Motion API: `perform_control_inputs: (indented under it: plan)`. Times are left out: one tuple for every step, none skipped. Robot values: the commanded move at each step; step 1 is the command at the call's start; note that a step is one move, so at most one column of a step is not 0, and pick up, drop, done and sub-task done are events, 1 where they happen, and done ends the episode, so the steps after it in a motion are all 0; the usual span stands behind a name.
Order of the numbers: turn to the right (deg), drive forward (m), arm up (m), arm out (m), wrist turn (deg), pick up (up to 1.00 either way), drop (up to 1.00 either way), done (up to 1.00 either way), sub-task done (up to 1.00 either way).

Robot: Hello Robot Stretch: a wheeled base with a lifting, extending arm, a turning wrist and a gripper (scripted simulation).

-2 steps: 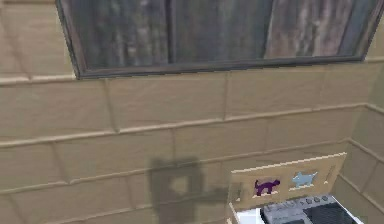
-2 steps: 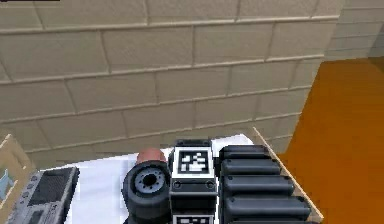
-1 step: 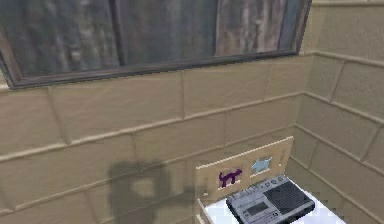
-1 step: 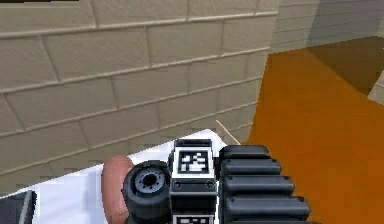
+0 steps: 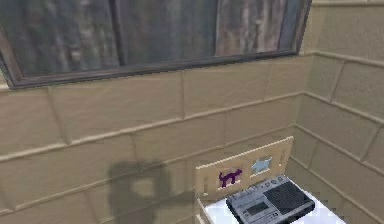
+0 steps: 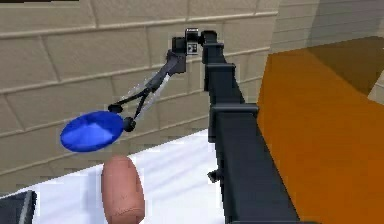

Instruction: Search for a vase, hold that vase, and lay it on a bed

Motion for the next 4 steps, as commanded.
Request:
perform_control_inputs:
  plan:
    - [0.0,0.00,0.00,0.00,39.0,0.00,0.00,0.00,0.00]
    - [0.0,0.00,-0.40,0.00,0.0,0.00,0.00,0.00,0.00]
    - [0.0,0.00,-0.32,0.00,0.0,0.00,0.00,0.00,0.00]
    - [0.0,0.00,0.00,0.00,0.0,0.00,1.00,0.00,0.00]
